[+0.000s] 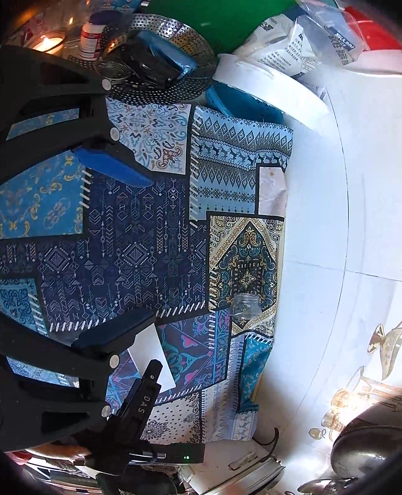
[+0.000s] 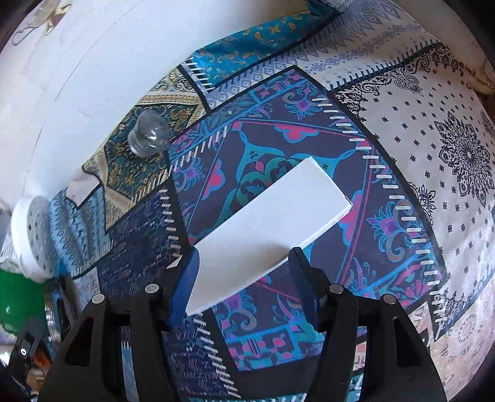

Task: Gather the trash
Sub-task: 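Move the right tool to the white card and close on it, then grasp the clear glass jar with the left tool while the right tool lifts the card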

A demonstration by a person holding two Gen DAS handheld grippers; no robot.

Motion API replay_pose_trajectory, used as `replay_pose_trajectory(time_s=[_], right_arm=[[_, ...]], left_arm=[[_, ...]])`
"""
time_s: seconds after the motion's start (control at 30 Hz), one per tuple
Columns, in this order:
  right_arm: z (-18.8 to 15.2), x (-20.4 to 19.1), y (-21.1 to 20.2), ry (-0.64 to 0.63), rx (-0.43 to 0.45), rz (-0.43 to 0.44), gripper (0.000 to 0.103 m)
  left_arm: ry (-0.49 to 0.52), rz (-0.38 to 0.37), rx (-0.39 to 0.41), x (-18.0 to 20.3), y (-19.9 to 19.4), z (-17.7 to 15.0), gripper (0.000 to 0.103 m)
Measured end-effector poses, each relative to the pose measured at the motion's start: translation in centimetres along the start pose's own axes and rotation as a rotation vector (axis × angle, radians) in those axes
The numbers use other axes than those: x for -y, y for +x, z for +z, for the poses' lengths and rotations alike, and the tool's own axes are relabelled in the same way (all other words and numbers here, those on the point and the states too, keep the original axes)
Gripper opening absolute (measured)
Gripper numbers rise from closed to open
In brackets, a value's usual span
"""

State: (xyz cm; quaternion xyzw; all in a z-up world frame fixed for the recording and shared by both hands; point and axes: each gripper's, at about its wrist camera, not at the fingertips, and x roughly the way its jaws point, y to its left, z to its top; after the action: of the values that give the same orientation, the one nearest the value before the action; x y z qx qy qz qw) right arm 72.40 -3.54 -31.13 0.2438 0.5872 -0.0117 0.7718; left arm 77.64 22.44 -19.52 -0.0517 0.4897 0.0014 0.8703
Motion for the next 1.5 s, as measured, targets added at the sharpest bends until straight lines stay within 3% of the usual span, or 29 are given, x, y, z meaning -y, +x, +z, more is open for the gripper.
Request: replay_pose_trajectory(time_s=[0.13, 0.23, 0.37, 0.5, 0.6, 0.67, 0.73, 0.83, 0.9, 0.93, 0.97, 1.2, 1.3, 1.5], right_arm=[[0.3, -1.7, 0.8, -0.022, 0.062, -0.109, 0.063], [0.5, -2.9, 2.2, -0.057, 0.042, -0.158, 0.064], [0.5, -3.6, 2.9, -0.054, 0.053, -0.15, 0.065], [0.1, -4.0, 2.7, -0.137, 0.073, -0.17, 0.064], [-0.1, -3.5, 2.3, -0.197, 0.06, -0.151, 0.058], [-0.2, -2.8, 1.8, -0.233, 0.043, -0.132, 0.048], [0.0, -1.9, 1.1, -0.26, 0.023, -0.142, 0.047], [0.4, -1.3, 0.2, -0.232, -0.003, -0.11, 0.047], [1.0, -0.8, 0.0, -0.18, 0.003, -0.068, 0.057], [1.2, -0.8, 0.1, -0.151, 0.004, -0.06, 0.067], [1.3, -1.3, 0.3, -0.135, 0.008, -0.058, 0.068], [1.1, -5.4, 3.2, -0.217, -0.004, -0.167, 0.069], [0.4, -6.5, 3.7, -0.281, 0.018, -0.218, 0.074], [-0.1, -5.4, 3.0, -0.334, 0.015, -0.183, 0.064]], left_arm=[[0.006, -0.034, -0.011, -1.4, 1.4, 1.1, 0.08], [0.008, -0.047, -0.024, -2.1, 2.3, 1.7, 0.08], [0.013, -0.055, -0.039, -2.4, 3.1, 2.0, 0.08], [0.022, -0.063, -0.052, -2.2, 3.8, 2.2, 0.08], [0.031, -0.069, -0.051, -1.6, 4.1, 2.4, 0.08], [0.037, -0.079, -0.052, -1.1, 4.5, 2.7, 0.08], [0.048, -0.081, -0.053, -0.4, 4.9, 2.9, 0.08], [0.055, -0.085, -0.042, 0.3, 5.0, 3.4, 0.08], [0.051, -0.081, -0.032, 0.5, 4.9, 3.7, 0.08], [0.046, -0.076, -0.026, 0.4, 4.7, 3.8, 0.08], [0.04, -0.072, -0.022, 0.3, 4.6, 3.9, 0.08], [0.027, -0.047, -0.006, -1.3, 3.5, 4.2, 0.08], [0.031, -0.027, -0.008, -1.6, 3.7, 4.2, 0.08], [0.031, -0.045, -0.033, -0.9, 5.4, 4.8, 0.08]])
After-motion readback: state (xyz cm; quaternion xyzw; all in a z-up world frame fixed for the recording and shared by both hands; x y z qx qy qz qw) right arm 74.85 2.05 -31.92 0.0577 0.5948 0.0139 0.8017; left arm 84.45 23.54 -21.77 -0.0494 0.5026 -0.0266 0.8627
